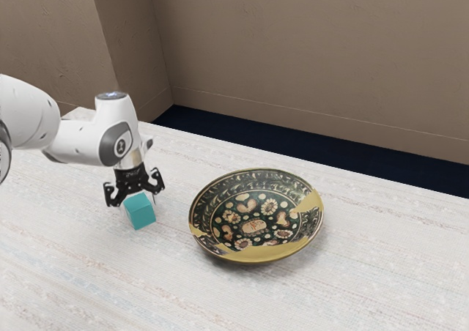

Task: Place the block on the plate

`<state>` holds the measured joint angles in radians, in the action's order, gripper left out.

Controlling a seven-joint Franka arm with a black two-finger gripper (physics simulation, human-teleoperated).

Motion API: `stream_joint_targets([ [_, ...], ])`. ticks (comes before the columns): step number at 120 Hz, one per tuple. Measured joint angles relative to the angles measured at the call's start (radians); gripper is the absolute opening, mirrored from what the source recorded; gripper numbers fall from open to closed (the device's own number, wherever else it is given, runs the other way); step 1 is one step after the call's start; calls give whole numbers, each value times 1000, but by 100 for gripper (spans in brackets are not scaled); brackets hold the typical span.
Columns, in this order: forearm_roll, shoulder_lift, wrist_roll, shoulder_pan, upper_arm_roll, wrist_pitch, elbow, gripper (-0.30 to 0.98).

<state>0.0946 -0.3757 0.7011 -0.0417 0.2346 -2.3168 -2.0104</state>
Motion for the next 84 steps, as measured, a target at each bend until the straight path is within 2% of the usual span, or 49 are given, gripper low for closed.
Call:
stream_joint_targets([
  [20, 16, -5, -18, 0, 0, -1, 1, 67],
  [51, 21, -4, -37, 0, 0, -2, 1, 45],
  [84, 18, 12, -45, -1, 1, 2, -1, 40],
])
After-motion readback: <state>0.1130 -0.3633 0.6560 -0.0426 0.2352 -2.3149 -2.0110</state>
